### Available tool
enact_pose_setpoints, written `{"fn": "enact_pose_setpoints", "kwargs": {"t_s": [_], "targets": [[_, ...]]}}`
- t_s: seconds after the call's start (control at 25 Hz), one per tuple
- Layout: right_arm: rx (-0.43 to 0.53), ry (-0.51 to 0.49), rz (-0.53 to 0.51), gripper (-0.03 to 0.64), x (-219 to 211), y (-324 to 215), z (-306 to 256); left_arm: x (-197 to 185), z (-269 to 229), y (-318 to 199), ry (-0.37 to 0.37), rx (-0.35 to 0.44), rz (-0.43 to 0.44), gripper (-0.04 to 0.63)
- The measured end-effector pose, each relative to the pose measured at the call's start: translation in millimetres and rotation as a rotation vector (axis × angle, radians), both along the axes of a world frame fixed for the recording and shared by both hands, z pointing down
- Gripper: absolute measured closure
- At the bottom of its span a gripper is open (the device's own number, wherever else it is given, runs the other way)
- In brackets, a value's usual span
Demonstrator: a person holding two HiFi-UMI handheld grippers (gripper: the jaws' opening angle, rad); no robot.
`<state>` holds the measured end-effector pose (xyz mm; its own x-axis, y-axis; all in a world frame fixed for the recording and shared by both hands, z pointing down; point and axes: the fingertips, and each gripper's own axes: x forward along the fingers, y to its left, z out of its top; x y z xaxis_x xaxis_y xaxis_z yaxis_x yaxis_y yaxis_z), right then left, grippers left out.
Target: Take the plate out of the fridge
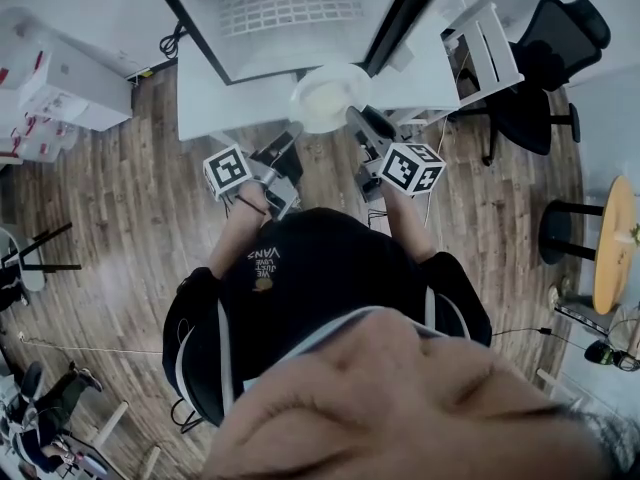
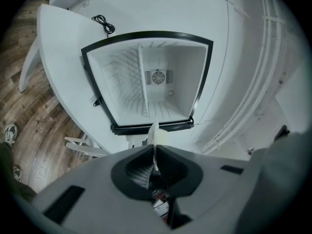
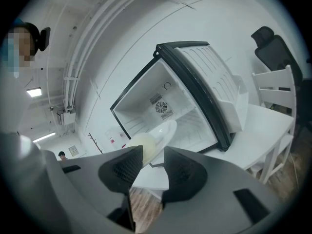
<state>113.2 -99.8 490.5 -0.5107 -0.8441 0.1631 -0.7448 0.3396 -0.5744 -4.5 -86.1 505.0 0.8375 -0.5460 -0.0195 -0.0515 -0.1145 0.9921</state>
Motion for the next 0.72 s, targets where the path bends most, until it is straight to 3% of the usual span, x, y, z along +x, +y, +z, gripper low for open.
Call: {"fn": "enact_pose_setpoints", "kwargs": {"t_s": [0.36,0.72], "targets": [[-0.003,-0.002,-0.018,0.474,7.7,58.4,8.3,8.0,7.5,60.4,0.005,-0.006,-0.021,0.565],[-0.030,-0.002,-0.059,0.474,6.0,73.2,13.6,7.3,11.8,79.5,0.004,-0.024,-0.060,0.565]]}}
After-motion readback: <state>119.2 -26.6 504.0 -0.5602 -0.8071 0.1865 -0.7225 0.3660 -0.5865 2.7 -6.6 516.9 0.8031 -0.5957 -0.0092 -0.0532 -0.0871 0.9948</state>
